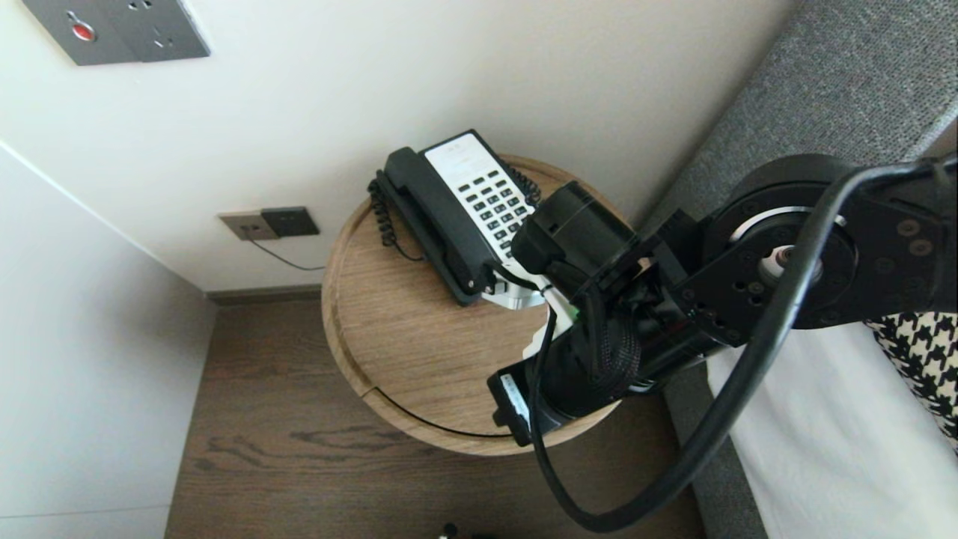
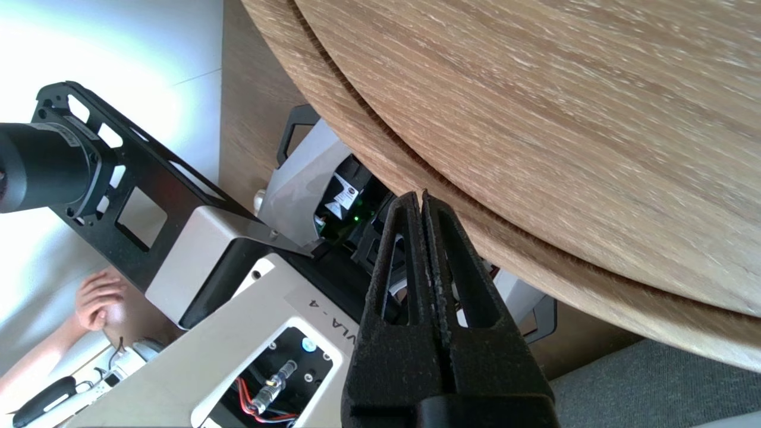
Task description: Open the nightstand drawer
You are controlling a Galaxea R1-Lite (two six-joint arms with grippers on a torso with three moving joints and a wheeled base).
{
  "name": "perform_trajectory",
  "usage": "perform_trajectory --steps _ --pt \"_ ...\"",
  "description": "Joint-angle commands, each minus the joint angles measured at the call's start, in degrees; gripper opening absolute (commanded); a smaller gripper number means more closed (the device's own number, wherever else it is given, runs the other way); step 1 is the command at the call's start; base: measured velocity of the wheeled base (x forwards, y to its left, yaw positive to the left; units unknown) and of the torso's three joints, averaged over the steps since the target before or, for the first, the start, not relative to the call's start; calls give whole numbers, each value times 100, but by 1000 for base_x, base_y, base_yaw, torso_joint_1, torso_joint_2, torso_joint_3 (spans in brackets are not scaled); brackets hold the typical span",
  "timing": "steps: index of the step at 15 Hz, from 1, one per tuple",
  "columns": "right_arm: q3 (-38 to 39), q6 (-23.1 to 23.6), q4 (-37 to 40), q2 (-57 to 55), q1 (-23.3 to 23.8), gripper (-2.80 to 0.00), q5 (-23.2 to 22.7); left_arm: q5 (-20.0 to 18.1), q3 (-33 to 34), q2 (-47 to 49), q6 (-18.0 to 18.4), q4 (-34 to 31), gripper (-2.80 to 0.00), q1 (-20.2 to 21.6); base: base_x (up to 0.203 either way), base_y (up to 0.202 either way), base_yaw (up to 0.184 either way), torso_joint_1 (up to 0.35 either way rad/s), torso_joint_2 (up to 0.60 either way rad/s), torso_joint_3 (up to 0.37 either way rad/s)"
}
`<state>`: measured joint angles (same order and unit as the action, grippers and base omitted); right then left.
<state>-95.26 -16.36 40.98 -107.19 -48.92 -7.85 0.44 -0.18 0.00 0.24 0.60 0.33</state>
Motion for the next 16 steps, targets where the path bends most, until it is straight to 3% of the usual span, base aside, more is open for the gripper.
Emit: perform_trajectory --steps 1,16 --pt "-9 -16 28 -2 11 -280 -4 0 1 -9 2 2 -280 2 0 0 0 0 0 0" --pt "980 -13 32 963 839 -280 164 0 1 -9 2 2 -280 2 0 0 0 0 0 0"
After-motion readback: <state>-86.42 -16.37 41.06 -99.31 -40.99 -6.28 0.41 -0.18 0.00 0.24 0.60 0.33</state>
